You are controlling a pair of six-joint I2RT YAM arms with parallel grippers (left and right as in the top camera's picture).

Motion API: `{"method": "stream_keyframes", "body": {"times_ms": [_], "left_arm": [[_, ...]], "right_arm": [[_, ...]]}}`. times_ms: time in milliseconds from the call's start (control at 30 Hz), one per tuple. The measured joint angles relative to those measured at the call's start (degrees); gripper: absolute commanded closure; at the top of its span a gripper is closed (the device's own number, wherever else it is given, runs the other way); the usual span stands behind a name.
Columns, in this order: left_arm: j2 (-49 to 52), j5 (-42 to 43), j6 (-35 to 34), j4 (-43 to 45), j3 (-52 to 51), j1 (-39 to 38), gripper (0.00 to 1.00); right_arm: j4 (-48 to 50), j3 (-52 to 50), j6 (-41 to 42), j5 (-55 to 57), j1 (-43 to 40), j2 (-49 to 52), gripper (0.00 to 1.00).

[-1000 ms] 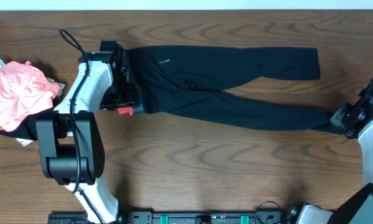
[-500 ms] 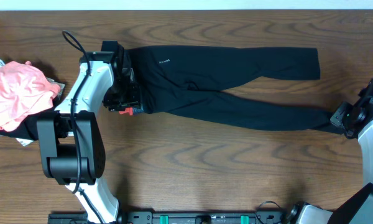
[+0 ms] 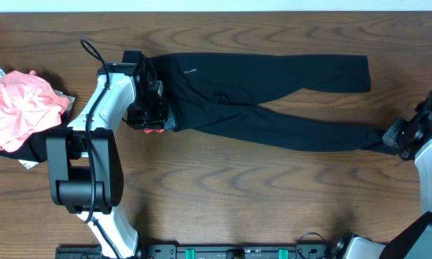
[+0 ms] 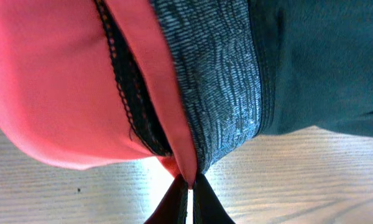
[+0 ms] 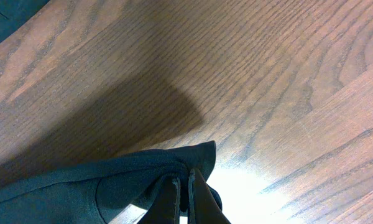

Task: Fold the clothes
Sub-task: 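Drag the waistband leftward and down with the left gripper to flatten pants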

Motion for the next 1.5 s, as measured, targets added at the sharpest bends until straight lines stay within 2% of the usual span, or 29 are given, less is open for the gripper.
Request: {"method": "stream_keyframes", "body": {"times_ms": [233,533,567,633,733,1033,1500], "left_arm": [[-2.45,-1.53,0.22,-1.86,0.79,2.14,0.94],[-20.41,-2.32,-2.03,-0.37,3.13,5.99,0.94],[-21.07,-2.32,-2.21,-0.37,3.32,5.92,0.87],[-21.44,-2.36,-2.56,-0.28,3.30,5.53,0.57],[-20.02,-2.32,-3.23,0.79,2.03,4.74,0.48],[-9.77,1.31,-3.48,3.13,-4.46,4.09,0.47],[-1.01,10.38,-3.48,7.52,-4.94,2.84,0.49]], "right_arm": [[0.02,0.00,0.00,-0.22,0.00,0.00,0.99],[0.02,0.00,0.00,-0.24,0.00,0.00,0.99],[0.02,0.00,0.02,-0.24,0.00,0.00,0.99],[0.00,0.00,0.00,-0.24,0.00,0.00,0.99],[-0.02,0.00,0.00,-0.28,0.00,0.00,0.99],[-0.07,0.00,0.02,-0.46,0.00,0.00,0.98],[-0.07,0.00,0.02,-0.68,0.00,0.00,0.98]]}}
